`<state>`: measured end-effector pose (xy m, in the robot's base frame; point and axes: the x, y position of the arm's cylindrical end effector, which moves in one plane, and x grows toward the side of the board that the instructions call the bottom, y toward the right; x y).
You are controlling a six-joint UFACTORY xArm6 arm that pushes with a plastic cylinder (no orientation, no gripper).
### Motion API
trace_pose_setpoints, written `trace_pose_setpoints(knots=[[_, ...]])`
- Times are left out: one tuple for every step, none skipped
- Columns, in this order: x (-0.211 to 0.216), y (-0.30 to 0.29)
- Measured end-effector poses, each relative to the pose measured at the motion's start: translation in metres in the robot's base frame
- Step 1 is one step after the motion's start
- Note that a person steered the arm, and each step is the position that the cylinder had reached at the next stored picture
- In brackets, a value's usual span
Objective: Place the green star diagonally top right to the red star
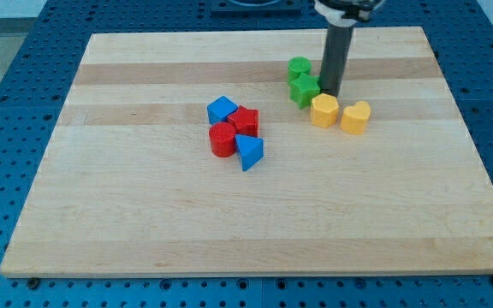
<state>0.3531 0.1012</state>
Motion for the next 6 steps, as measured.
trace_pose_setpoints(knots=[[-0.007,0.0],[-0.02,-0.014],[-0.022,-0.036],[-0.022,-0.043],[-0.023,-0.043],[-0.034,-0.045]])
